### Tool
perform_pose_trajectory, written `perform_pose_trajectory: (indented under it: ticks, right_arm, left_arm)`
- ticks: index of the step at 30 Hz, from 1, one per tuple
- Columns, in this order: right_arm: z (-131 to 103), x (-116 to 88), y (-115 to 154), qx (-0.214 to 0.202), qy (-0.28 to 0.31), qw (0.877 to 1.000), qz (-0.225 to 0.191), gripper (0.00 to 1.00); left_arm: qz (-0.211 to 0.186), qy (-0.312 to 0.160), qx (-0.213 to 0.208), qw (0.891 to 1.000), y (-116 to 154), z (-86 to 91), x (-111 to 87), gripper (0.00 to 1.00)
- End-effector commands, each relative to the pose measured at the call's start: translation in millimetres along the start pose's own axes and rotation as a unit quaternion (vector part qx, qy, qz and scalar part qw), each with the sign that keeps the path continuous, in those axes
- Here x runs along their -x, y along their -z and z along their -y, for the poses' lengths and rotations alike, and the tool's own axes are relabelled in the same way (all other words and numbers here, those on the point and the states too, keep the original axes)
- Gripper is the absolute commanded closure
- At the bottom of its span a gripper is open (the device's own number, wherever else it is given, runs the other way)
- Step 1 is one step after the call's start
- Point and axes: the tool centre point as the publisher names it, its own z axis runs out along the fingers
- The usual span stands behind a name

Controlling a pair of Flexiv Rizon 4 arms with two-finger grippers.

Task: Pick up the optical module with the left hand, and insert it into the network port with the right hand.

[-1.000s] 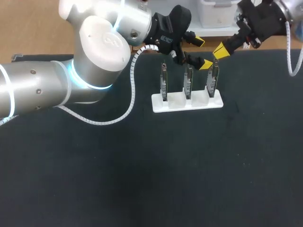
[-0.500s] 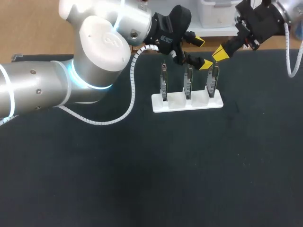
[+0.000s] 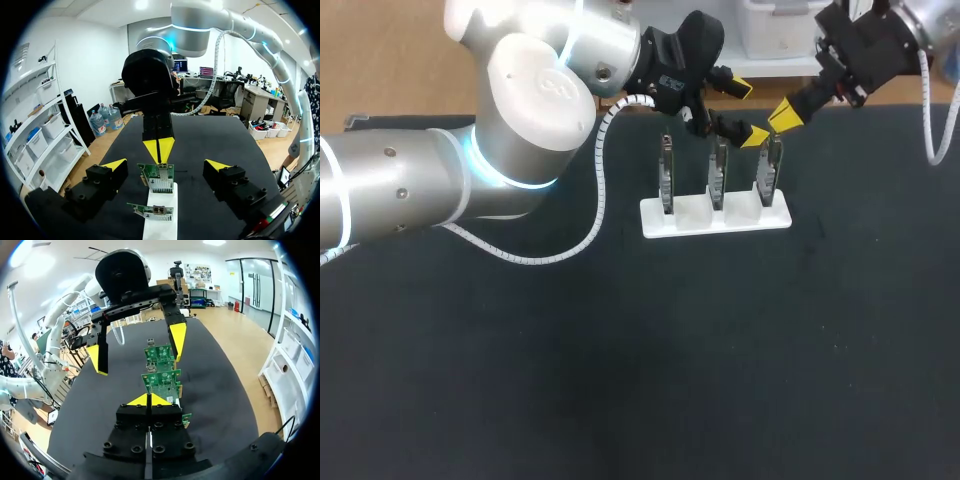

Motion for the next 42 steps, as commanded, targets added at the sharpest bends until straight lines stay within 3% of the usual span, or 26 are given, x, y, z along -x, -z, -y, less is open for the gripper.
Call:
perform_pose_trajectory:
  ticks: [1,11,21,30,36,38,42]
  right_arm:
    - [3.3,-6.1,-5.5,0.002,-0.001,1.0,0.0,1.0]
    - [4.8,-5.0,-5.4,0.003,-0.002,1.0,0.001,1.0]
    - [5.0,16.4,21.9,-0.02,0.019,0.999,0.03,1.0]
    - [2.6,11.8,37.4,-0.04,0.02,0.999,0.024,1.0]
    - [0.6,16.9,53.9,-0.05,0.023,0.998,0.03,1.0]
    - [0.0,19.3,58.0,-0.053,0.024,0.998,0.029,1.0]
    - [-4.0,24.5,64.4,-0.059,0.031,0.997,0.029,1.0]
  left_arm:
    - [-0.005,0.001,-0.001,1.0,-0.6,-1.2,1.9,0.0]
    - [-0.005,0.001,-0.001,1.0,-0.6,-1.2,1.9,0.0]
    - [-0.005,0.001,-0.001,1.0,-0.6,-1.2,1.9,0.0]
    - [-0.005,-0.002,0.001,1.0,0.5,-0.9,2.7,0.0]
    - [-0.025,-0.005,0.039,0.999,19.1,3.4,6.5,0.0]
    - [-0.01,-0.012,0.046,0.999,30.5,6.1,6.1,0.0]
    - [-0.025,-0.006,0.101,0.995,58.5,15.4,4.7,0.0]
